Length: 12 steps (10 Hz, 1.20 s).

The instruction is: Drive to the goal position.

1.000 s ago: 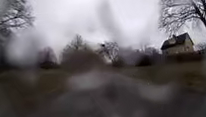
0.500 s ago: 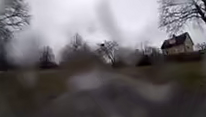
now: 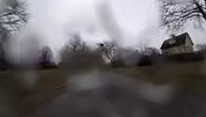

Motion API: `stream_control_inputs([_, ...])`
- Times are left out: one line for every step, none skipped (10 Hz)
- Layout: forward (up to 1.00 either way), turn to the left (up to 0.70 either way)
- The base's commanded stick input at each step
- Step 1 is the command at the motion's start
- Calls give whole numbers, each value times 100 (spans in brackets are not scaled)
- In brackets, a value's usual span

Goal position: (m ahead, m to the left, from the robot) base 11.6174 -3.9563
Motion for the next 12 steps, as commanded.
stream_control_inputs([85,0])
stream_control_inputs([85,0])
stream_control_inputs([85,0])
stream_control_inputs([85,0])
stream_control_inputs([85,0])
stream_control_inputs([85,0])
stream_control_inputs([85,0])
stream_control_inputs([85,0])
stream_control_inputs([85,0])
stream_control_inputs([85,0])
stream_control_inputs([85,0])
stream_control_inputs([85,0])
